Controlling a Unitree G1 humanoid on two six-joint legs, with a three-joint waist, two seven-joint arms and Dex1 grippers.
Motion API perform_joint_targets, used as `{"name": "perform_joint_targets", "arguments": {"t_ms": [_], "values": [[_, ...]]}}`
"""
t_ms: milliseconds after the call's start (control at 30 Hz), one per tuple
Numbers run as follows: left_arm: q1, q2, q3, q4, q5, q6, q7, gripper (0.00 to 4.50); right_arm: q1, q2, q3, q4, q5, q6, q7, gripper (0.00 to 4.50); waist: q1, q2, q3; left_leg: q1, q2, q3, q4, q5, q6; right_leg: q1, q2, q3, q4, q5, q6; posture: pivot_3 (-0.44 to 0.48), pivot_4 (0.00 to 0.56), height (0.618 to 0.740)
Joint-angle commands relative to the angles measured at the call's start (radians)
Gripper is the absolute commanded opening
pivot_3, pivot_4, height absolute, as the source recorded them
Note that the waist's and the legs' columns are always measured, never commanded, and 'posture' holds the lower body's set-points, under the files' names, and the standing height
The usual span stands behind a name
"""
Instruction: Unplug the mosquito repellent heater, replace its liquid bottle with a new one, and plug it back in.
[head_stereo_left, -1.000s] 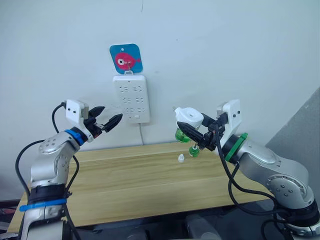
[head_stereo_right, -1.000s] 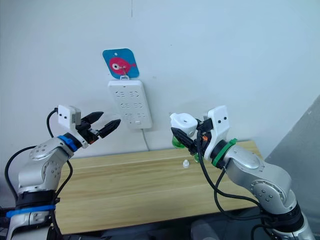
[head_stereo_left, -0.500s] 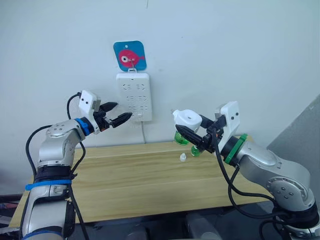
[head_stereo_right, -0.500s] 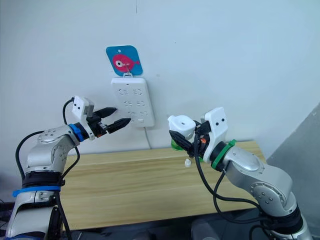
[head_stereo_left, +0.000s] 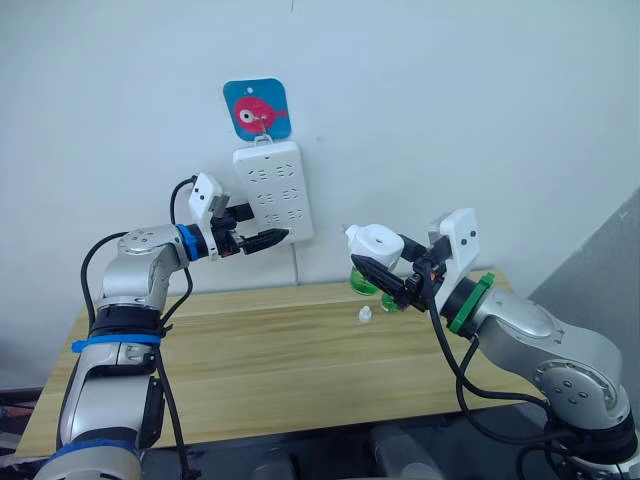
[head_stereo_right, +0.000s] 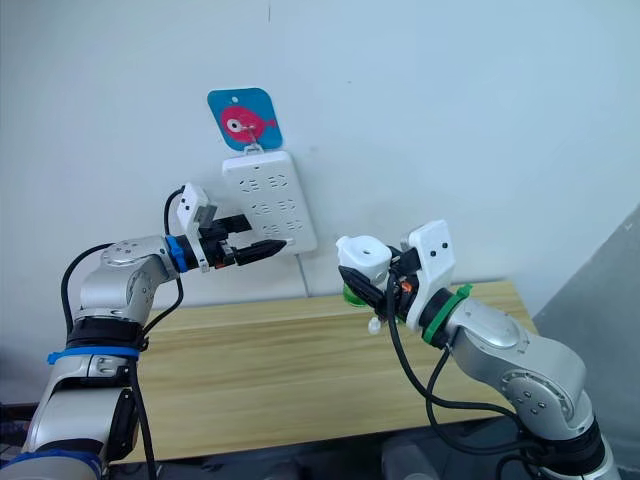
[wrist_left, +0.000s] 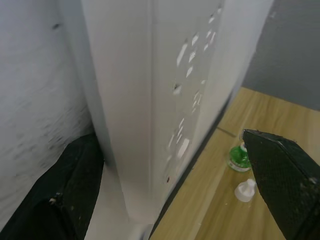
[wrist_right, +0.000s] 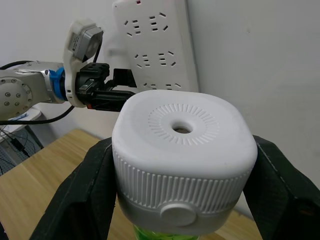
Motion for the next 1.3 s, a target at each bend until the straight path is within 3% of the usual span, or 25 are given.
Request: {"name": "perform_joint_targets", "arguments": {"t_ms": [33, 133, 467, 533, 900, 1300], "values": [[-0.038, 0.006, 0.006, -0.012, -0.011, 0.006, -0.027, 4.5, -0.006, 0.008, -0.022, -0.055, 0.001, -0.009, 0.017, 3.09, -0.001, 0.0, 0.0, 0.0, 0.0, 0.0, 0.0, 0.0, 0.0, 0.0, 0.0, 0.0, 0.0, 0.0, 0.0, -0.264, 0.088, 0.74], [-0.037, 0.007, 0.011, -0.023, -0.018, 0.02, -0.04, 4.5, -0.009, 0.011, -0.019, -0.054, -0.003, -0.006, 0.02, 3.09, -0.002, 0.0, 0.0, 0.0, 0.0, 0.0, 0.0, 0.0, 0.0, 0.0, 0.0, 0.0, 0.0, 0.0, 0.0, -0.264, 0.088, 0.74], [-0.036, 0.003, 0.031, -0.034, -0.029, 0.053, -0.04, 1.57, -0.119, 0.069, 0.048, 0.032, -0.062, 0.047, 0.031, 3.09, -0.013, 0.0, 0.0, 0.0, 0.0, 0.0, 0.0, 0.0, 0.0, 0.0, 0.0, 0.0, 0.0, 0.0, 0.0, -0.252, 0.077, 0.74], [-0.033, -0.001, 0.033, -0.042, -0.028, 0.056, -0.037, 1.3, -0.166, 0.088, 0.061, 0.063, -0.067, 0.078, 0.024, 3.09, -0.015, 0.0, 0.0, 0.0, 0.0, 0.0, 0.0, 0.0, 0.0, 0.0, 0.0, 0.0, 0.0, 0.0, 0.0, -0.251, 0.077, 0.74], [0.002, -0.017, 0.037, -0.111, -0.04, 0.107, -0.015, 1.3, -0.372, 0.236, 0.197, 0.234, -0.291, 0.172, -0.039, 3.07, -0.015, 0.0, 0.0, -0.001, 0.0, -0.005, 0.0, 0.0, 0.0, 0.0, -0.003, -0.004, 0.0, 0.0, 0.0, -0.237, 0.076, 0.74], [0.013, -0.007, 0.046, -0.128, -0.047, 0.12, -0.006, 1.3, -0.397, 0.346, 0.2, 0.353, -0.494, 0.123, 0.004, 3.07, -0.019, 0.001, 0.001, -0.001, -0.001, -0.016, 0.0, 0.0, -0.001, 0.001, -0.005, -0.011, 0.002, 0.0, -0.001, -0.218, 0.074, 0.74]]}}
